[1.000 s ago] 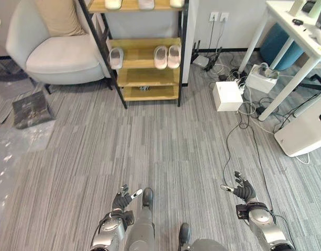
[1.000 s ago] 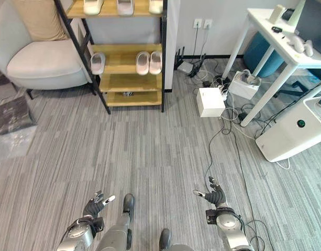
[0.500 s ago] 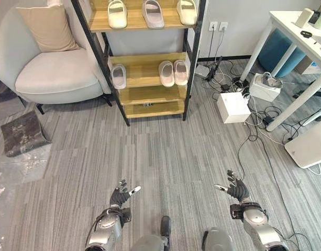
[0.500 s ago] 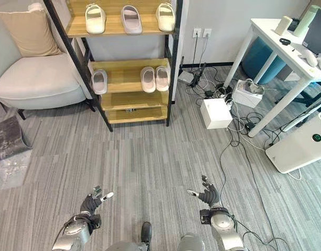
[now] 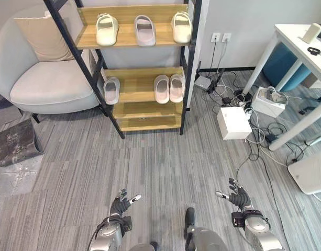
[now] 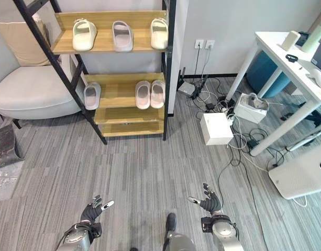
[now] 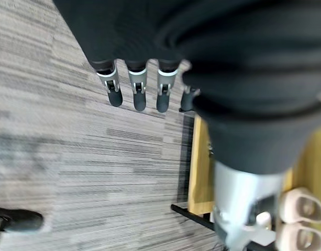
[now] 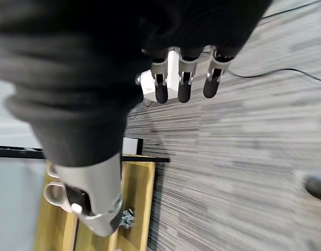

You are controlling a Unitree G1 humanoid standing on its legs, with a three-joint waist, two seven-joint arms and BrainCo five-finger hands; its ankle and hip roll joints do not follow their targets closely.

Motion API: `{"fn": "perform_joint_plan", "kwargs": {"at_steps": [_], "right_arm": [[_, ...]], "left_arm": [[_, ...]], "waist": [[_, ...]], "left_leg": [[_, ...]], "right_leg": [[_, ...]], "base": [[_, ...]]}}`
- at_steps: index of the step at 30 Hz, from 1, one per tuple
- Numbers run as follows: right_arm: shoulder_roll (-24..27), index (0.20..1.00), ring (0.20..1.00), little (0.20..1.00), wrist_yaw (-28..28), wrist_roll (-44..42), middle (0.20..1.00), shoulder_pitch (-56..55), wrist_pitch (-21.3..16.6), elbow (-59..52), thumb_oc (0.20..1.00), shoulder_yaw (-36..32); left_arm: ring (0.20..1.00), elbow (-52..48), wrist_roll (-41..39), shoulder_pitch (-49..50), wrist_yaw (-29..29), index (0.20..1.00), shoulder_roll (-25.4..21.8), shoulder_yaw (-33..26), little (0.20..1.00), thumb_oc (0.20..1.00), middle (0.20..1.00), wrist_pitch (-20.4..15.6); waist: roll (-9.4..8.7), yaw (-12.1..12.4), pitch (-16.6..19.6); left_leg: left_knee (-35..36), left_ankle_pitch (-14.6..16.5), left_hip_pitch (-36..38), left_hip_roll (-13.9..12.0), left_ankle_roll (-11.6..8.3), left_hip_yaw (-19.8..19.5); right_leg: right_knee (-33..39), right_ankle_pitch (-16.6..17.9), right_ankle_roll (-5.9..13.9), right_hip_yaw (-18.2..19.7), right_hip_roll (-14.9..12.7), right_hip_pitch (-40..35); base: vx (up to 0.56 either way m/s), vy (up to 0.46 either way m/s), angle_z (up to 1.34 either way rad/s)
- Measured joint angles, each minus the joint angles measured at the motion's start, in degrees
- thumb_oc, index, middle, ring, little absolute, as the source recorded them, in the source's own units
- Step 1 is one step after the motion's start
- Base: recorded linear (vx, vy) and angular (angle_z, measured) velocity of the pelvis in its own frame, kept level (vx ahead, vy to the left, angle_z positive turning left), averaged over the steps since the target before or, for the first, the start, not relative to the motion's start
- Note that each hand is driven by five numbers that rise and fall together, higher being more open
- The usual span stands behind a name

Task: Arrange the slippers neatly on the shoe rack.

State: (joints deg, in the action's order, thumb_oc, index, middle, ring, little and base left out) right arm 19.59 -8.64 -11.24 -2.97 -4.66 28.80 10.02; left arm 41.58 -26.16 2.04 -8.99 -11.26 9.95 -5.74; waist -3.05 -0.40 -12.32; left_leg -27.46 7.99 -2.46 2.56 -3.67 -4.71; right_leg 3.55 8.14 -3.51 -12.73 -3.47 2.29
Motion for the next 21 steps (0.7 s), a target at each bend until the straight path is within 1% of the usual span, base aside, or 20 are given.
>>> {"fn": "perform_joint_plan", "kwargs": {"at_steps": [1,3,4,5,6,7,8,9,10,12,13,14,15,16,17,18,19,20,21], "right_arm": [[0.8,1.000,1.000,1.000,0.0,0.0,1.000,0.9,0.0,0.0,1.000,0.0],[0.9,1.000,1.000,1.000,0.0,0.0,1.000,1.3,0.0,0.0,1.000,-0.1],[0.5,1.000,1.000,1.000,0.0,0.0,1.000,2.3,0.0,-0.1,1.000,0.2],[0.3,1.000,1.000,1.000,-0.1,0.0,1.000,2.3,0.0,0.0,1.000,0.3],[0.4,1.000,1.000,1.000,-0.1,0.0,1.000,2.1,0.1,0.1,1.000,0.4],[0.5,1.000,1.000,1.000,-0.1,0.0,1.000,2.3,0.1,0.2,1.000,0.5],[0.5,1.000,1.000,1.000,-0.3,0.0,1.000,2.6,0.0,0.2,1.000,0.6],[0.5,1.000,1.000,1.000,-0.6,0.0,1.000,2.6,0.0,0.4,1.000,0.6],[0.7,1.000,1.000,1.000,-0.7,0.0,1.000,2.4,0.1,0.6,1.000,0.5],[0.7,1.000,1.000,1.000,-0.7,0.0,1.000,2.0,0.1,0.6,1.000,0.5],[0.7,1.000,1.000,1.000,-0.7,0.0,1.000,1.6,0.1,0.7,1.000,0.4],[0.7,1.000,1.000,1.000,-0.7,0.0,1.000,1.5,0.2,0.8,1.000,0.3],[0.7,1.000,1.000,1.000,-0.6,0.0,1.000,1.2,0.2,0.6,1.000,0.2],[0.4,1.000,1.000,1.000,-0.7,0.0,1.000,0.4,0.2,0.3,1.000,-0.5],[0.0,1.000,1.000,1.000,-0.6,0.0,1.000,0.0,0.2,0.3,1.000,-0.4],[-0.5,1.000,1.000,1.000,-0.5,0.0,1.000,-0.9,0.2,0.1,1.000,-0.7],[-0.8,1.000,1.000,1.000,-0.5,0.0,1.000,-1.0,0.2,0.1,1.000,-0.8],[-1.5,1.000,1.000,1.000,-0.5,0.0,1.000,-1.0,0.3,0.1,1.000,-1.5],[-1.9,1.000,1.000,1.000,-0.5,0.0,1.000,-0.8,0.3,0.0,1.000,-1.5]], "left_arm": [[1.000,-0.3,-0.2,-0.6,0.0,1.000,0.1,-0.1,1.000,1.000,1.000,-0.2],[1.000,-0.5,-0.2,-1.8,-0.1,1.000,0.1,-0.4,1.000,1.000,1.000,-0.3],[1.000,-0.5,-0.2,-2.2,0.0,1.000,-0.1,-0.8,1.000,1.000,1.000,-0.3],[1.000,-0.2,-0.2,-2.6,-0.1,1.000,-0.2,-1.1,1.000,1.000,1.000,-0.3],[1.000,-0.4,-0.2,-2.8,-0.1,1.000,-0.2,-1.0,1.000,1.000,1.000,-0.3],[1.000,-0.5,-0.2,-2.8,-0.1,1.000,-0.2,-1.0,1.000,1.000,1.000,-0.3],[1.000,-0.3,-0.2,-2.7,-0.3,1.000,-0.3,-1.1,1.000,1.000,1.000,-0.2],[1.000,0.1,-0.2,-2.9,-0.4,1.000,-0.3,-1.1,1.000,1.000,1.000,-0.1],[1.000,0.2,-0.2,-3.2,-0.5,1.000,-0.2,-1.1,1.000,1.000,1.000,0.1],[1.000,0.2,0.1,-2.8,-0.5,1.000,-0.2,-1.1,1.000,1.000,1.000,0.2],[1.000,0.4,0.2,-2.5,-0.5,1.000,-0.2,-1.1,1.000,1.000,1.000,0.4],[1.000,0.5,0.2,-2.2,-0.5,1.000,-0.2,-1.2,1.000,1.000,1.000,0.4],[1.000,0.4,0.2,-1.7,-0.5,1.000,-0.2,-1.1,1.000,1.000,1.000,0.4],[1.000,0.4,0.2,-1.5,-0.5,1.000,0.0,-1.1,1.000,1.000,1.000,0.4],[1.000,0.4,0.2,-1.6,-0.6,1.000,-0.1,-1.1,1.000,1.000,1.000,0.4],[1.000,0.1,0.3,-1.6,-0.6,1.000,-0.3,-1.0,1.000,1.000,1.000,0.4],[1.000,0.0,0.3,-1.7,-0.6,1.000,-0.5,-1.0,1.000,1.000,1.000,0.4],[1.000,0.0,0.3,-2.7,-0.6,1.000,-0.5,-0.9,1.000,1.000,1.000,0.4],[1.000,0.0,0.3,-2.9,-0.5,1.000,-0.6,-0.9,1.000,1.000,1.000,0.4]], "waist": [[0.07,0.3,-0.1],[-0.39,0.3,-0.7],[-0.97,0.6,-1.0],[-1.60,0.6,-1.8],[-2.00,0.7,-2.0],[-1.89,0.8,-2.2],[-1.24,1.0,-2.4],[-0.77,0.8,-2.6],[-0.31,0.8,-3.0],[0.00,1.0,-3.0],[0.67,0.9,-2.7],[1.07,1.1,-2.5],[1.91,1.2,-1.9],[2.44,1.1,-1.4],[1.70,1.2,-1.0],[1.00,1.5,-0.2],[0.57,1.5,0.0],[0.70,1.4,0.1],[1.22,1.3,0.2]], "left_leg": [[-1.1,0.3,-2.9,-0.6,-0.51,0.1],[1.9,0.3,-5.1,-0.8,-0.52,1.0],[6.0,0.2,-6.8,-1.1,-0.46,1.5],[14.7,-0.6,-6.4,-1.9,-0.34,2.4],[19.9,-2.8,-6.3,-2.6,-0.35,2.3],[22.9,-5.0,-7.2,-3.8,-0.72,2.0],[27.1,-8.7,-9.2,-6.3,-1.76,2.4],[30.0,-10.1,-10.3,-7.6,-2.27,2.6],[31.9,-11.9,-11.6,-9.2,-1.91,4.0],[31.3,-12.8,-12.6,-9.8,-1.90,5.6],[30.5,-13.5,-11.9,-9.7,-1.28,6.3],[30.7,-13.9,-10.9,-9.6,-1.17,7.2],[30.7,-13.9,-9.7,-9.5,-0.98,7.2],[31.7,-18.0,-8.0,-8.4,0.47,8.4],[31.7,-18.6,-7.5,-7.0,1.16,9.3],[31.2,-20.2,-6.9,-4.7,3.84,10.1],[31.1,-19.9,-6.6,-3.2,4.65,10.1],[31.0,-18.3,-6.1,-1.4,6.32,10.1],[31.1,-18.1,-5.6,-1.1,6.97,10.0]], "right_leg": [[0.6,-0.6,-0.79,-0.1,0.6,-1.1],[1.1,-0.9,-0.95,-0.4,1.1,-2.4],[1.2,-2.4,-0.60,0.2,1.3,-3.4],[1.2,-3.7,0.08,0.0,1.4,-5.0],[1.1,-3.8,0.47,-0.4,1.8,-5.6],[1.1,-4.3,1.13,0.1,2.3,-6.3],[1.5,-6.5,2.22,-0.1,3.3,-7.3],[1.5,-7.2,2.36,-0.5,3.8,-7.9],[1.2,-6.9,1.20,-1.2,4.3,-8.9],[1.2,-8.2,1.77,-1.1,3.8,-10.3],[1.2,-9.0,2.58,-1.1,3.3,-11.6],[1.1,-9.7,3.68,-0.6,2.9,-12.5],[1.2,-10.3,4.62,-0.2,2.7,-13.2],[1.1,-11.6,6.76,0.1,1.2,-14.9],[0.9,-12.1,7.57,0.2,-0.3,-15.4],[-1.1,-13.0,8.95,0.2,-2.8,-15.2],[-2.8,-13.3,9.44,0.1,-4.6,-14.8],[-10.4,-14.2,10.20,0.3,-6.7,-11.7],[-16.3,-14.4,10.38,0.4,-7.7,-9.0]], "base": [[0.28,-0.055,0.04],[0.38,0.006,-0.08],[0.45,0.079,-0.08],[0.31,0.073,-0.03],[0.23,0.083,0.02],[0.22,0.088,-0.16],[0.31,0.142,-0.09],[0.38,0.220,0.02],[0.28,0.175,0.09],[0.27,0.199,0.02],[0.36,0.271,-0.06],[0.35,0.278,-0.12],[0.33,0.283,-0.11],[0.31,0.292,-0.04],[0.31,0.327,-0.05],[0.26,0.307,0.03],[0.21,0.321,0.14],[0.15,0.291,0.22],[0.16,0.313,0.17]]}}
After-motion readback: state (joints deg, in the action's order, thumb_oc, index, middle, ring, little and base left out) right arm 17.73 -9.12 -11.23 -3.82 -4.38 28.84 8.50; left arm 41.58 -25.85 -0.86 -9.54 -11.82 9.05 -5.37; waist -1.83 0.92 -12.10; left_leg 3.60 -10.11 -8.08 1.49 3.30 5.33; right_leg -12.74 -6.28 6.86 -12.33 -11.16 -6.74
